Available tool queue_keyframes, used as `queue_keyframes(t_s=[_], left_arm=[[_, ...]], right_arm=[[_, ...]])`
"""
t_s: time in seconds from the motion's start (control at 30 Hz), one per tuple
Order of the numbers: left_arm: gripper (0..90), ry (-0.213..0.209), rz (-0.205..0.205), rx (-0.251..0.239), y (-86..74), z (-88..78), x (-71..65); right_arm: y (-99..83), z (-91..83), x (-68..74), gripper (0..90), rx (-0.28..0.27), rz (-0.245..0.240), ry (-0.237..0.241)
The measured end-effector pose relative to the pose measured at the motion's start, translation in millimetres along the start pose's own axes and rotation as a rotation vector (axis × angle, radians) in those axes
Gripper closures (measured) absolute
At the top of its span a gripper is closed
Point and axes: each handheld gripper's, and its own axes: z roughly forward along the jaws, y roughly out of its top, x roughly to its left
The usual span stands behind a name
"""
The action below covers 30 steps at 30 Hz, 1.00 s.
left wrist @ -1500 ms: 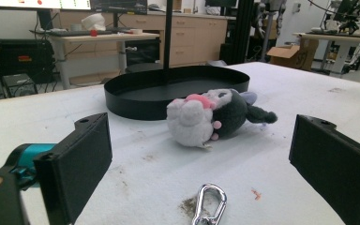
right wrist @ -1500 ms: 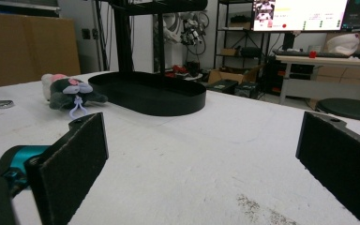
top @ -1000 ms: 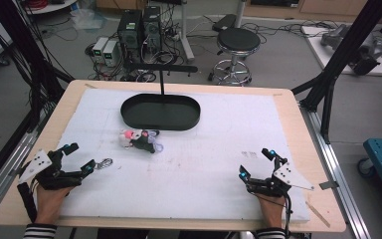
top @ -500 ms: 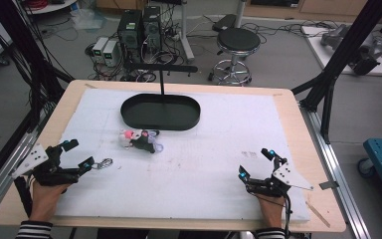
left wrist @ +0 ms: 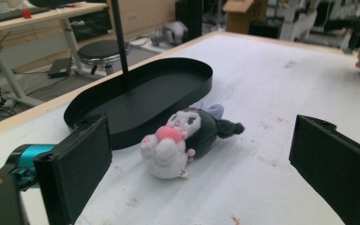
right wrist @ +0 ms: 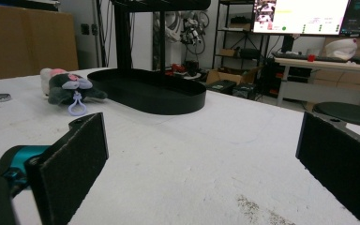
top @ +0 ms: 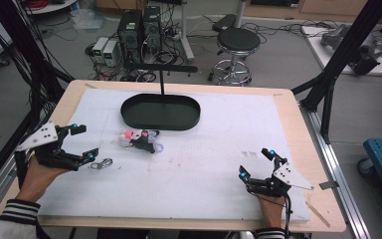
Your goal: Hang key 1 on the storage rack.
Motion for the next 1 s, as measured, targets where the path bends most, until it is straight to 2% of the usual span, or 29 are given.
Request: queue_keyframes(t_s=[0.1,0.13,0.17,0.23,0.27,0.3,0.33,0.37,0.43,0.53,0.63,0.77,0.9,1.0], left_arm=[[6.5,-0.022,0.013,0.043,10.3,8.1,4.0],[6.5,-0.022,0.013,0.043,10.3,8.1,4.0],[6.5,-0.039,0.025,0.071,17.7,13.9,6.4],[6.5,-0.046,0.030,0.078,20.5,16.7,7.3],[6.5,-0.059,0.038,0.106,25.2,21.5,9.1],[6.5,-0.059,0.038,0.106,25.2,21.5,9.1],[6.5,-0.070,0.059,0.137,30.2,27.0,11.4],[6.5,-0.070,0.059,0.137,30.2,27.0,11.4],[6.5,-0.090,0.077,0.187,36.9,36.6,15.3],[6.5,-0.105,0.084,0.210,40.5,42.4,17.3],[6.5,-0.134,0.087,0.277,46.3,54.3,20.5],[6.5,-0.150,0.090,0.296,50.7,61.8,22.7],[6.5,-0.173,0.110,0.350,58.0,74.3,25.5],[6.5,-0.171,0.141,0.413,61.2,82.9,27.9]], right_arm=[[0.0,0.0,-0.1,1.8,-0.001,0.002,0.002],[0.0,0.0,-0.2,1.8,-0.001,0.003,0.002],[0.0,0.0,-0.3,1.8,0.000,0.004,0.000],[0.0,0.0,-0.3,1.8,-0.001,0.004,-0.001],[0.0,0.0,-0.4,1.8,0.000,0.004,0.001],[0.0,0.0,-0.4,1.8,0.000,0.004,0.001],[-0.1,-0.1,-0.4,1.8,-0.001,0.005,0.000],[-0.1,-0.1,-0.4,1.8,-0.001,0.005,0.000],[0.0,0.0,-0.4,1.8,0.000,0.004,0.001],[0.0,0.0,-0.3,1.8,0.000,0.005,0.001],[-0.1,0.0,-0.3,1.8,-0.001,0.005,0.000],[-0.1,-0.1,-0.4,1.8,-0.001,0.006,0.000],[-0.1,0.2,-1.3,1.8,-0.006,0.000,0.002],[-0.1,0.1,-1.3,1.8,-0.005,0.004,0.001]])
